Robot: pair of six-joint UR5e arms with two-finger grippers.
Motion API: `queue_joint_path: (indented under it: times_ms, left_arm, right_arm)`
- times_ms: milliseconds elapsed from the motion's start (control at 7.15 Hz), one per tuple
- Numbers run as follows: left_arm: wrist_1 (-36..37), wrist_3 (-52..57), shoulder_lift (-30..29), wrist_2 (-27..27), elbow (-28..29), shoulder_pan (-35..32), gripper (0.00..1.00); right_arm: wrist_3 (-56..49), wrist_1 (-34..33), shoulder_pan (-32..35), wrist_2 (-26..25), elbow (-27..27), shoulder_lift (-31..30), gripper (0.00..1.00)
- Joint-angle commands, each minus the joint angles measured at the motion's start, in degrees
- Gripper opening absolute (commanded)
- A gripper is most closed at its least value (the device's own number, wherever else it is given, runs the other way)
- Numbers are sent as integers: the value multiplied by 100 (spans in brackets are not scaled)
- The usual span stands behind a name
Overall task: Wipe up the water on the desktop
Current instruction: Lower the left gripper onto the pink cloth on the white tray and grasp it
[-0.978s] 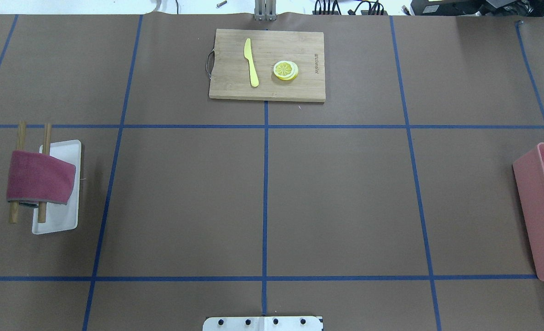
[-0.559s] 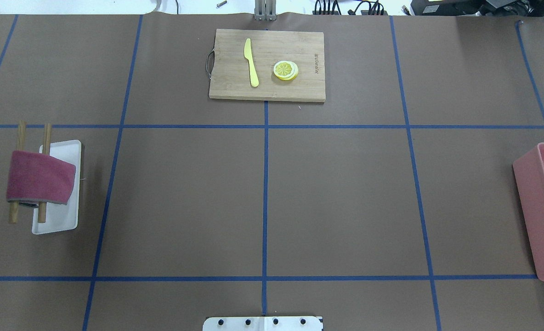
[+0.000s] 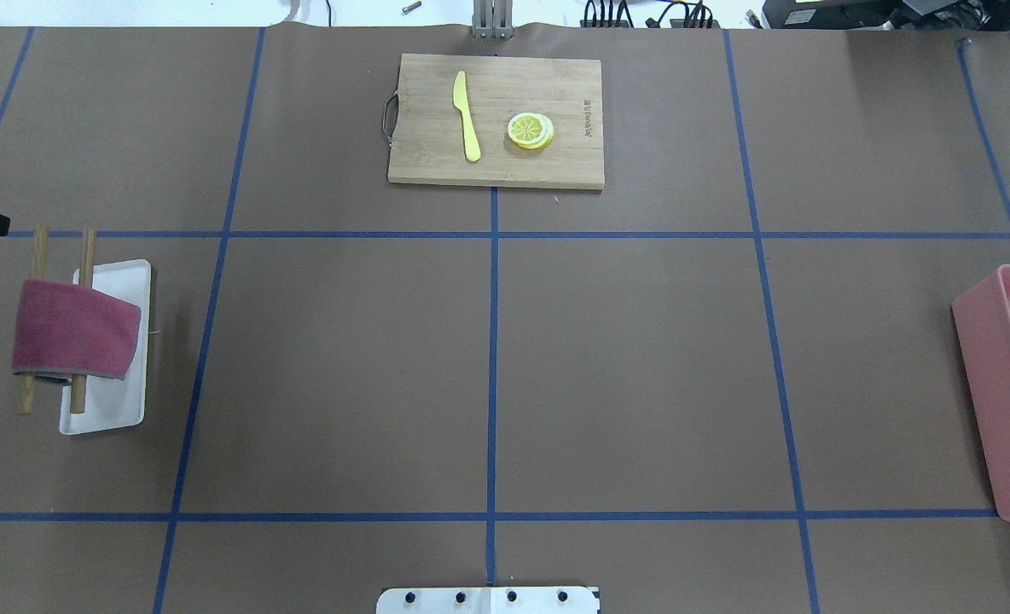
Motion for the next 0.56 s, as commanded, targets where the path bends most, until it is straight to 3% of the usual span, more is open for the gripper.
queue_joint_path:
  times_ms: [0,280,419]
  left_arm:
    - [-2,-287,173,445,-123,422,98]
    - [-718,-990,479,501,-114,765,88]
    - [-897,-1471,482,493,-114,819,75]
  right_arm:
    - [9,0,0,6,-23,12,100]
    - [9,0,0,15,-23,12,100]
    - [9,-9,-8,6,-32,30,100]
